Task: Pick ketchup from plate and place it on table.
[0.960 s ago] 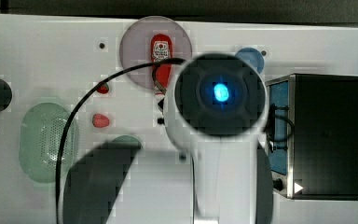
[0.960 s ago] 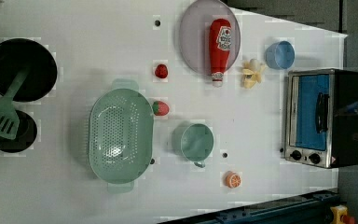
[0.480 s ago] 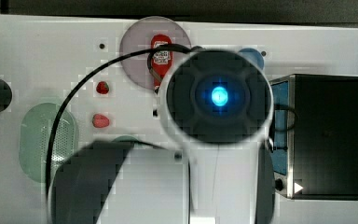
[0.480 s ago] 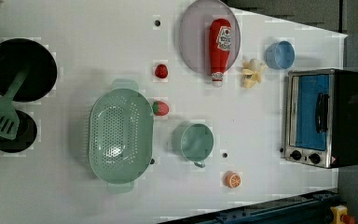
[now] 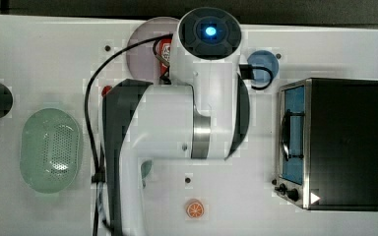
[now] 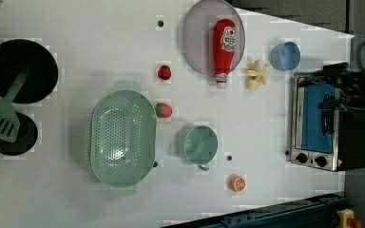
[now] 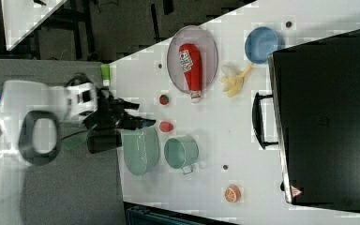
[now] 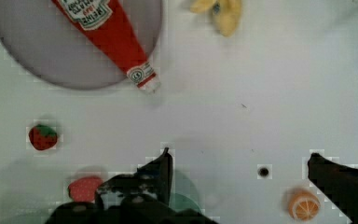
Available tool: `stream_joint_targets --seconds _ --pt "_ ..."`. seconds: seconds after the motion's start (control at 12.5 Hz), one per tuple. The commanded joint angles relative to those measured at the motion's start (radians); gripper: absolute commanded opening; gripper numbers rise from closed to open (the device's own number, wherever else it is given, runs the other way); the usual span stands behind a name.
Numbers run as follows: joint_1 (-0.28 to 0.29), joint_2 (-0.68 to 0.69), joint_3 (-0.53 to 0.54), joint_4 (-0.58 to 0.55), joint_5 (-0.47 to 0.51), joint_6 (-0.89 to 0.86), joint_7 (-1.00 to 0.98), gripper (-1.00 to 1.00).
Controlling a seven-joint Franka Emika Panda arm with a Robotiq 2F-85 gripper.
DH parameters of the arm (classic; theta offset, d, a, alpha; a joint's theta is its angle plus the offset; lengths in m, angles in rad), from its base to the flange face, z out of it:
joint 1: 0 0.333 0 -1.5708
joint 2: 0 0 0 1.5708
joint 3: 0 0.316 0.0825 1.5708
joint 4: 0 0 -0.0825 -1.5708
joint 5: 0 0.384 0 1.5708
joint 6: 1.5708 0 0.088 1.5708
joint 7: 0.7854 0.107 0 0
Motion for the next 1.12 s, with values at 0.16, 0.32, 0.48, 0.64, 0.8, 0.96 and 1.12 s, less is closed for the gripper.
stream_joint_targets --seconds 0.16,0.32,0.48,0.64,0.8,0.96,1.12 --pt "0.010 0.060 0.039 0.016 -0.005 0.087 -0.238 1.00" --pt "0.018 0.126 0.039 0.018 -0.006 0.155 -0.329 1.00" --pt "0.023 0.191 0.039 0.019 -0.008 0.231 -0.399 1.00" --pt "0.025 0.254 0.039 0.032 -0.012 0.311 -0.429 1.00" --pt "0.033 0.320 0.039 0.068 -0.044 0.352 -0.438 1.00" --pt "0.045 0.390 0.039 0.126 -0.078 0.367 -0.439 1.00" --pt "0.053 0.455 0.038 0.181 -0.107 0.368 -0.439 1.00"
